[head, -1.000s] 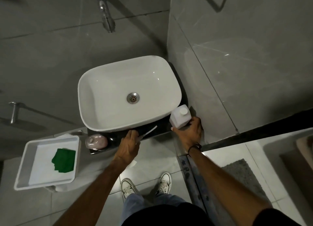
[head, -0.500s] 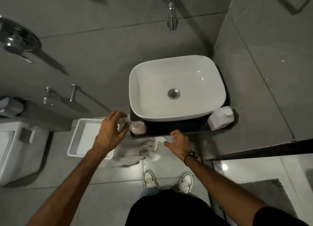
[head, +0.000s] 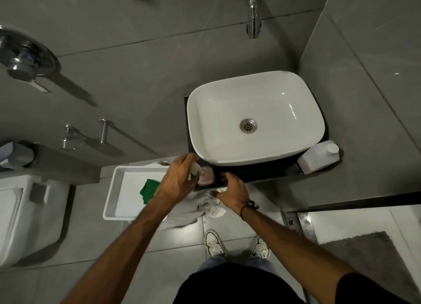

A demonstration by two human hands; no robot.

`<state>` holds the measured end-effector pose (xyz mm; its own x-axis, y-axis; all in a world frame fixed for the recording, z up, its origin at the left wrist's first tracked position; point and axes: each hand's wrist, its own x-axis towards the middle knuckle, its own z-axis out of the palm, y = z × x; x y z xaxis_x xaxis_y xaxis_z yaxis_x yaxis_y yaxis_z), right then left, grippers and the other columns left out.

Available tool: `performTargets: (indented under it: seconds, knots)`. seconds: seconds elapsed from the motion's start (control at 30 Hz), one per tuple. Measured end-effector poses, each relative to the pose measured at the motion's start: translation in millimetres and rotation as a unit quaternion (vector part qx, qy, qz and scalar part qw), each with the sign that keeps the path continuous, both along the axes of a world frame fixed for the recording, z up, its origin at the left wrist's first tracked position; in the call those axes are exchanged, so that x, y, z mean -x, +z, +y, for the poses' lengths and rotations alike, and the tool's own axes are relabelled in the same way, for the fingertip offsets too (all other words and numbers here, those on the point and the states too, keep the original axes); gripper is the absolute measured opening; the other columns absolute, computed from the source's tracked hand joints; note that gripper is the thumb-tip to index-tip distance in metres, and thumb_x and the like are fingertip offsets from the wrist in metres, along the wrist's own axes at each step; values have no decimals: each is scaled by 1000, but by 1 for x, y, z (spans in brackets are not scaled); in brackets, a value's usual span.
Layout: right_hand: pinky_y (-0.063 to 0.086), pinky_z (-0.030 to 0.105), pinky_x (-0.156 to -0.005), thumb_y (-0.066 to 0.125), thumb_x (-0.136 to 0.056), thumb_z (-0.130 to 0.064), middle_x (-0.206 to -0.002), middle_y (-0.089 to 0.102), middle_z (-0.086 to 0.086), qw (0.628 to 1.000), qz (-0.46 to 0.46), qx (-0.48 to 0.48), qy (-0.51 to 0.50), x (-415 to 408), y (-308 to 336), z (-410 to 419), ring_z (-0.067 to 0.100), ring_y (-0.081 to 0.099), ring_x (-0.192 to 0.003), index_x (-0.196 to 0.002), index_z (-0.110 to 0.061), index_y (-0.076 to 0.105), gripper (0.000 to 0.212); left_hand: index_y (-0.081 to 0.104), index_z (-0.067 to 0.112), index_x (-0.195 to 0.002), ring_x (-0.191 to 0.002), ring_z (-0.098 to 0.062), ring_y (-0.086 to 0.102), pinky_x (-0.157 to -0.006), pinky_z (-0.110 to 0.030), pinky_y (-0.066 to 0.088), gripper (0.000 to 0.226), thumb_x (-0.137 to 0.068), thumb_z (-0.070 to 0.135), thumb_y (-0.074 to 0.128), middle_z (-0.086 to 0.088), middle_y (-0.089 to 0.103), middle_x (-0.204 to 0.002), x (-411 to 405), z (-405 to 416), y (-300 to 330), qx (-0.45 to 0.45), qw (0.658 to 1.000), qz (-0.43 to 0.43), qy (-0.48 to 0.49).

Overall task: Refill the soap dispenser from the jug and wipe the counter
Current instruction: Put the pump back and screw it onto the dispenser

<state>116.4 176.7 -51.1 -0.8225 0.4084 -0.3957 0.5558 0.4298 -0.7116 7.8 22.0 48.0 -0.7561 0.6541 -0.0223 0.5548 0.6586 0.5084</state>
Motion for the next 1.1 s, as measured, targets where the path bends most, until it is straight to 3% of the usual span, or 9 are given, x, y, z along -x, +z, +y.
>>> performTargets:
  seconds: [0.17,0.33,0.43,0.53,0.63,0.73,0.83,1.0,1.1]
  knots:
    - [46,38,-106,91,-61,-53,-134,64,2,999,10,-44,16,26,-6,-22,24,58,-125,-137,-20,56,90,54,5,-114,-97,-39,68,-78,-44,58,29,-88,9,66,-18,71,-109,12,24,-24,99,993,-32,-52]
    - [42,40,-110,87,-70,-42,-133,64,14,993,59,-11,-100,37,-19,-52,32,57,-126,-134,-7,60,78,54,8,-112,-91,-37,69,-70,-36,50,30,-91,24,68,-17,72,-106,17,27,-41,109,994,-22,-26]
    - [43,44,-109,73,-72,-55,-130,65,15,988,74,-8,-132,44,-17,-60,31,58,-124,-130,-6,62,76,62,6,-112,-91,-35,70,-74,-38,56,34,-90,29,72,-17,73,-107,21,20,-41,96,995,-40,6]
    - [48,45,-96,87,-55,-57,-118,65,3,989,92,-73,-85,44,-15,-60,27,60,-112,-116,-17,66,75,65,6,-96,-74,-24,63,-64,-30,51,26,-85,26,78,-10,72,-88,26,6,-36,29,996,-46,74]
    - [50,44,-92,88,-50,-54,-116,63,-5,987,113,-102,-49,41,-7,-61,22,58,-111,-118,-25,64,78,66,11,-95,-69,-16,64,-60,-16,48,27,-81,22,85,2,68,-81,26,-14,-27,-33,987,-84,136]
    - [53,41,-85,85,-48,-56,-106,64,-10,986,119,-111,-34,40,7,-61,18,60,-103,-116,-33,62,75,66,12,-105,-82,-19,72,-75,-29,64,32,-80,15,86,-2,73,-94,24,-31,-21,-95,976,-164,107]
    - [54,40,-82,82,-47,-57,-101,65,-10,985,117,-125,-8,37,18,-60,18,61,-99,-115,-34,63,74,60,13,-120,-99,-21,73,-90,-37,64,51,-78,-2,84,-5,76,-109,28,-42,-15,-127,968,-205,70]
    - [56,34,-77,81,-47,-58,-94,64,-12,986,109,-125,2,29,35,-59,14,63,-93,-108,-34,66,68,51,16,-134,-114,-23,72,-98,-34,59,72,-77,-24,70,-9,78,-117,26,-47,-11,-237,914,-327,40]
    - [57,32,-73,82,-46,-59,-92,64,-12,985,117,-128,3,22,42,-58,11,64,-90,-101,-32,67,63,53,21,-137,-114,-28,74,-95,-35,62,78,-73,-17,78,-9,76,-123,14,-43,-10,-317,867,-375,82]
